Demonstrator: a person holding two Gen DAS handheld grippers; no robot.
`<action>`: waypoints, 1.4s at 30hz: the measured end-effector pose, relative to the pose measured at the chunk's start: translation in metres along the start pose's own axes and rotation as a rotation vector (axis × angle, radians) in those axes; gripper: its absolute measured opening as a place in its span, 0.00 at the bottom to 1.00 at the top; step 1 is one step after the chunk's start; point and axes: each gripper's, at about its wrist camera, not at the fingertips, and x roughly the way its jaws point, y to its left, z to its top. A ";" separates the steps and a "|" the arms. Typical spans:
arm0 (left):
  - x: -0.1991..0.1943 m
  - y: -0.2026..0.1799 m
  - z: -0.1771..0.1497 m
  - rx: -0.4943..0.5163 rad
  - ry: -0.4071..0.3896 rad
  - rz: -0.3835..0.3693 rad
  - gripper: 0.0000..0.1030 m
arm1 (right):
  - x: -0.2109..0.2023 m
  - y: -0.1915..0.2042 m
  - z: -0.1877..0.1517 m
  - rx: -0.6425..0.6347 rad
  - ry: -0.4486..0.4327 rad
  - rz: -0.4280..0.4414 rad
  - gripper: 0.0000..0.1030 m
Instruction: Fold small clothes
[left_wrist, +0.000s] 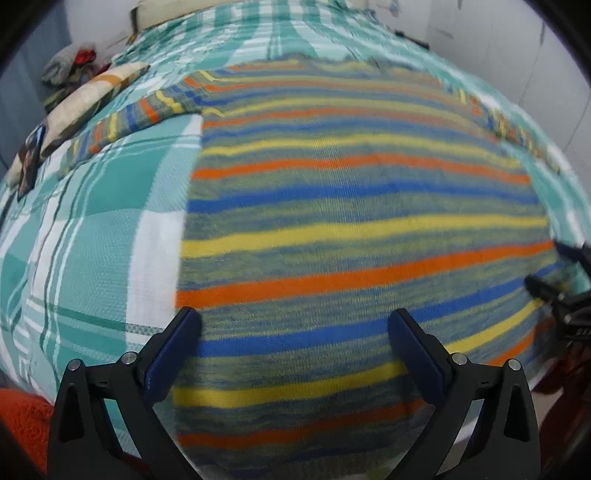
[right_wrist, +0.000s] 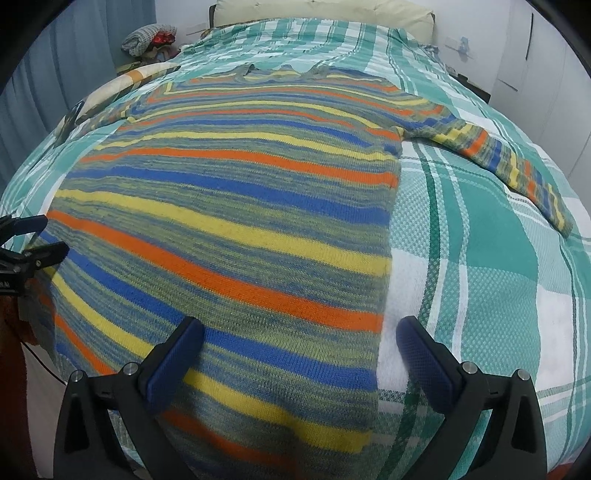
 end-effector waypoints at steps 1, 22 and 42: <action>-0.008 0.004 0.001 -0.021 -0.030 -0.014 0.99 | -0.004 -0.001 0.003 0.005 0.012 0.000 0.99; -0.051 0.035 0.013 -0.098 -0.250 0.054 0.99 | -0.085 -0.315 0.084 0.848 -0.283 0.185 0.98; -0.032 0.037 0.006 -0.099 -0.186 0.098 0.99 | 0.003 -0.358 0.068 1.070 -0.163 0.130 0.05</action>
